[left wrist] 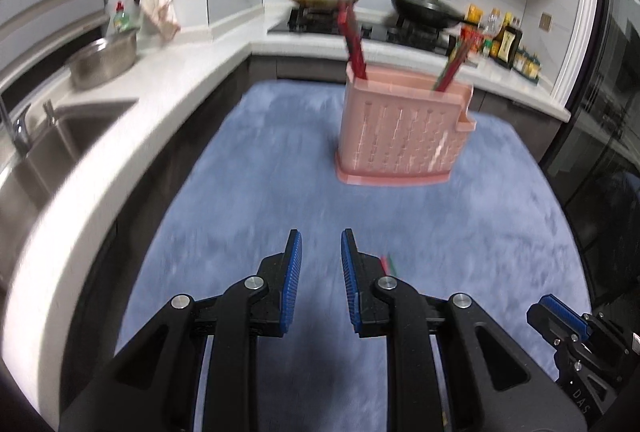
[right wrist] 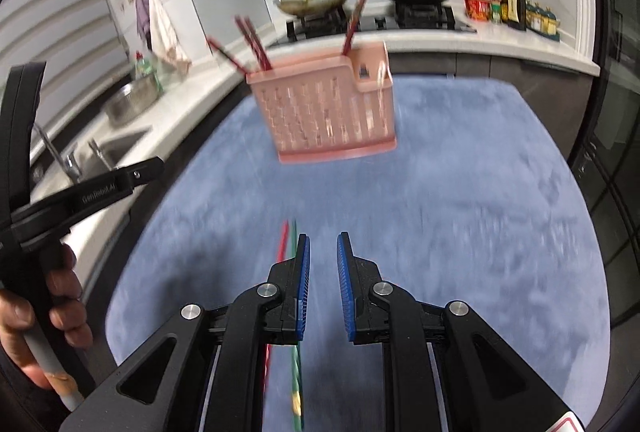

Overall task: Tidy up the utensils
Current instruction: 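Withdraw both grippers back to the last red and green chopsticks, then close the right gripper on the green chopstick while the left gripper approaches the red chopstick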

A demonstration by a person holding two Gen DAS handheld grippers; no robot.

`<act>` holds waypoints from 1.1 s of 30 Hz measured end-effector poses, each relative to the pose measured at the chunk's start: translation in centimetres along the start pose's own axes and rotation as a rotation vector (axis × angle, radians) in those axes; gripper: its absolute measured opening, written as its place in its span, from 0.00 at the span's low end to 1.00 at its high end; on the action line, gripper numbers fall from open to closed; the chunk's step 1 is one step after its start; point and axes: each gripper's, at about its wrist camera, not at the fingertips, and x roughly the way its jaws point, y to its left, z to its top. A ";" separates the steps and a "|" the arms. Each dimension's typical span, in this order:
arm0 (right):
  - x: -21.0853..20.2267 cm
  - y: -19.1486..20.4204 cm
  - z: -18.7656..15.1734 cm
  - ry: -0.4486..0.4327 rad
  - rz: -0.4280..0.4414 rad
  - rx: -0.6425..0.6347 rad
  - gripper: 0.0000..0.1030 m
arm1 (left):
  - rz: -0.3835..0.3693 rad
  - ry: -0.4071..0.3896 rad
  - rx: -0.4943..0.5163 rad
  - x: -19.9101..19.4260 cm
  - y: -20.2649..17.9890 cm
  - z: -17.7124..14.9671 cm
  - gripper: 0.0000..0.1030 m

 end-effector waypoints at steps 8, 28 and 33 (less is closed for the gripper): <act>1.4 0.9 -6.3 0.120 -0.010 -0.033 0.15 | 0.007 0.098 0.013 1.0 0.4 -5.9 0.19; 3.0 3.0 -11.6 0.225 0.008 -0.083 0.15 | -0.020 0.220 0.065 1.5 -1.3 -12.5 0.23; 3.4 2.7 -11.8 0.231 -0.005 -0.078 0.16 | -0.026 0.233 0.081 1.4 -1.7 -13.2 0.24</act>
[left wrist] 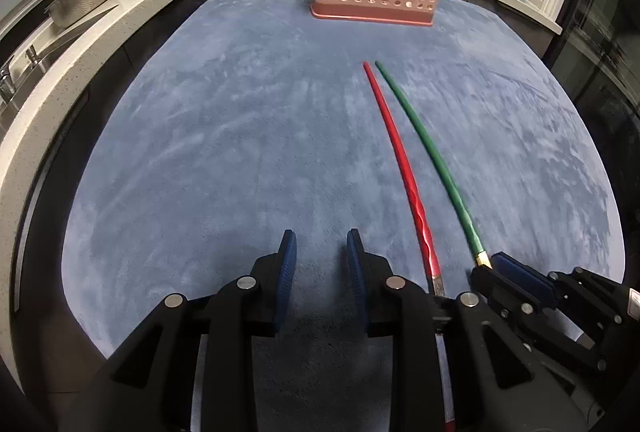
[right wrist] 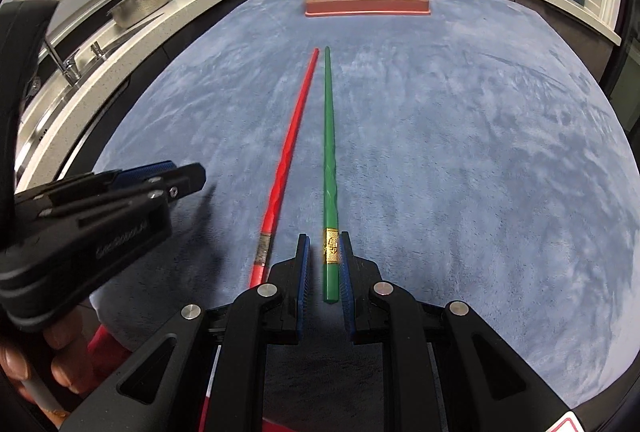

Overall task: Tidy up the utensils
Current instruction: 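Close the right gripper on the green chopstick while the left gripper approaches the red chopstick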

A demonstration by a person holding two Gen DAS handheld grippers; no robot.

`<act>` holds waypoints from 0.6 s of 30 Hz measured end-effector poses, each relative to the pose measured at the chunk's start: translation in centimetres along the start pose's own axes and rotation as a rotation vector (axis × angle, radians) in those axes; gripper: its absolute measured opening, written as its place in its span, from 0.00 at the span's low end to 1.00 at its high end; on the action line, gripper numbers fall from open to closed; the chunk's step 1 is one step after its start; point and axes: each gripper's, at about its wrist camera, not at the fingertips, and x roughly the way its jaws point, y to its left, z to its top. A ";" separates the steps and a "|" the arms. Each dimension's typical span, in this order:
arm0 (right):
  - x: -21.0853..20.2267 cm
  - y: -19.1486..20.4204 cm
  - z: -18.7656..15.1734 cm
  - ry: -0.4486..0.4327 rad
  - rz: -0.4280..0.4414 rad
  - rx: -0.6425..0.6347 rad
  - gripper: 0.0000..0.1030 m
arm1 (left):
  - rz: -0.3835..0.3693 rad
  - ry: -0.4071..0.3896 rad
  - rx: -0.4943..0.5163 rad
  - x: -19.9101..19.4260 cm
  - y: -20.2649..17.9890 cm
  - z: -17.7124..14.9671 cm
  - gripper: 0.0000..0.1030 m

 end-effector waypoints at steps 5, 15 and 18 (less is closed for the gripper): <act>0.5 -0.7 -0.1 0.014 0.011 0.029 0.12 | -0.007 0.006 0.010 0.1 -0.3 -0.2 0.25; -0.3 -1.4 -0.4 -0.011 -0.029 0.046 0.07 | -0.031 0.026 0.038 0.3 -1.8 -0.7 0.33; -0.9 -2.2 -0.5 -0.025 -0.038 0.079 0.07 | -0.039 0.032 0.052 0.4 -2.5 -0.8 0.33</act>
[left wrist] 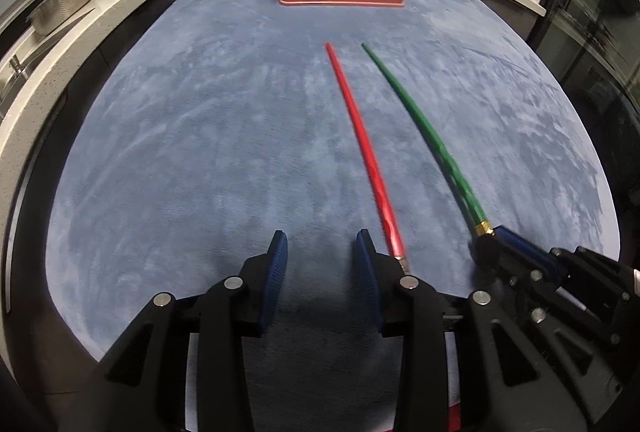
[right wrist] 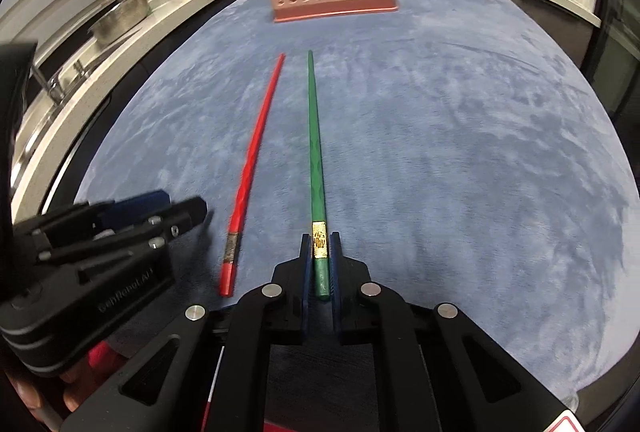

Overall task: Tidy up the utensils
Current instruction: 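Close the right gripper on the green chopstick while the left gripper approaches the red chopstick, then close the left gripper on the red chopstick end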

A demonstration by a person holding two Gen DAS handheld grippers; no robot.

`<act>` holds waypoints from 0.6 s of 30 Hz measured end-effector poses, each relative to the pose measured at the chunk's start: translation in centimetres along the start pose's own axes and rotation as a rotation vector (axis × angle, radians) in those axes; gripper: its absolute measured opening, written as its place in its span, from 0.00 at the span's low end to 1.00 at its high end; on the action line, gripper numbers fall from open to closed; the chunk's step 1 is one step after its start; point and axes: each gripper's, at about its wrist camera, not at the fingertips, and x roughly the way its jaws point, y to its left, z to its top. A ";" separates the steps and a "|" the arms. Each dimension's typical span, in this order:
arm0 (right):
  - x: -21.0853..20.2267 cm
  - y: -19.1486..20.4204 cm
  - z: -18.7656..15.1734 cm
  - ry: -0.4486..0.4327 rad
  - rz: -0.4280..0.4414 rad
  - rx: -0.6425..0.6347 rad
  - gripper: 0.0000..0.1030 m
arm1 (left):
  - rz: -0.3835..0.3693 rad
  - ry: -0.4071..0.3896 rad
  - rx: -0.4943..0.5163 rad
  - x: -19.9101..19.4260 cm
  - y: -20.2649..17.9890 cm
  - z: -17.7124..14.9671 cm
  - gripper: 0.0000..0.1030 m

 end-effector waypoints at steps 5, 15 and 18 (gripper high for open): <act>-0.8 -1.6 -0.4 -0.003 -0.012 0.045 0.07 | -0.008 0.002 0.020 0.1 -1.2 -0.2 0.42; -1.2 -2.7 -1.0 -0.002 -0.011 0.086 0.07 | -0.031 -0.013 0.031 -0.4 -2.2 -0.1 0.42; -1.2 -2.8 -1.0 -0.002 -0.009 0.084 0.07 | -0.038 -0.004 0.031 -0.2 -2.4 -0.2 0.44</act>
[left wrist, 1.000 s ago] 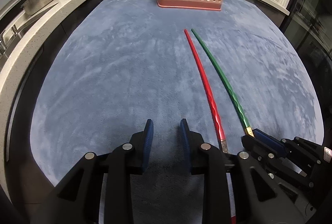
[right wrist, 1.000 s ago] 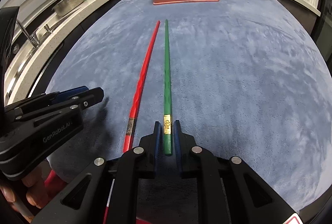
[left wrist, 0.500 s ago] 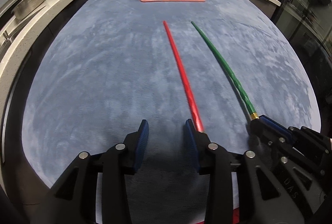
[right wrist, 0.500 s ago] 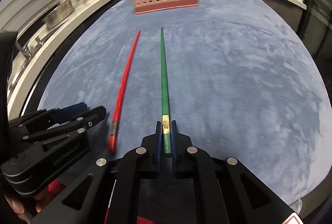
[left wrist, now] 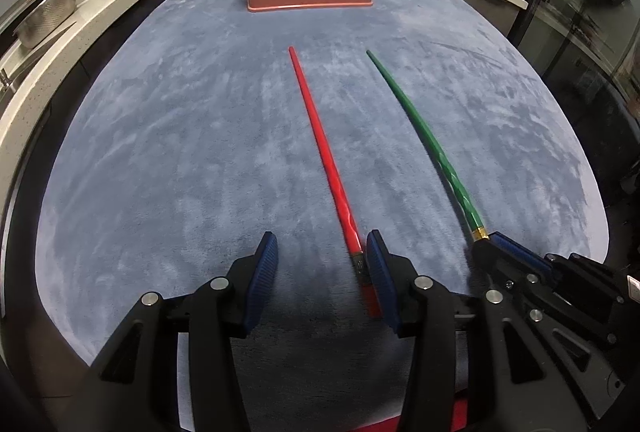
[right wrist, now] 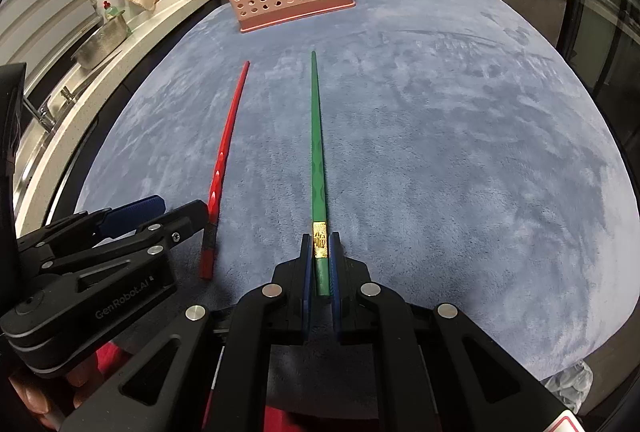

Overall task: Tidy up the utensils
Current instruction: 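Close the left gripper on the red chopstick end, then lift both chopsticks and carry them toward the pink holder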

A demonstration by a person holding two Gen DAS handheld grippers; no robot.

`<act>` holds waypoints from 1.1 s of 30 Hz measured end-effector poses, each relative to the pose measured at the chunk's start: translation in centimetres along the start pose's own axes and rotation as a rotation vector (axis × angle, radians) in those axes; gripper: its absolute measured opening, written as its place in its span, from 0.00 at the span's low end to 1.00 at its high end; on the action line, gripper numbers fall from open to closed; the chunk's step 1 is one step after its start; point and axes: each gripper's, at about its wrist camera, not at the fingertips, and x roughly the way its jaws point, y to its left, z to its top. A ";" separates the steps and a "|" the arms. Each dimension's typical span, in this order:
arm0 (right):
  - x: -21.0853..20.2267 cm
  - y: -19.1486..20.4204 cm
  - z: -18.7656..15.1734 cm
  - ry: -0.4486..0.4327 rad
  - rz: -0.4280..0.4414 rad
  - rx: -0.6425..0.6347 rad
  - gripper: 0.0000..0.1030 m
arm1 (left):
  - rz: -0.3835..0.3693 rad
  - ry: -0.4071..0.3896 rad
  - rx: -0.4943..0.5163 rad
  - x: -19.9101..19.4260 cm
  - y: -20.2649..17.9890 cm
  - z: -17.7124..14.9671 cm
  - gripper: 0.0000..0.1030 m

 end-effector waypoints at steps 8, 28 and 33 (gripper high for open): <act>0.2 0.0 -0.2 0.010 0.005 0.003 0.07 | -0.018 0.035 -0.003 1.2 -0.3 -0.5 0.43; -0.2 0.3 -0.1 -0.006 0.009 -0.002 0.07 | -0.039 0.028 -0.025 0.0 0.7 -0.9 0.07; -1.1 0.2 0.5 -0.032 0.018 0.004 0.07 | -0.050 0.001 -0.052 -1.6 1.6 -0.1 0.07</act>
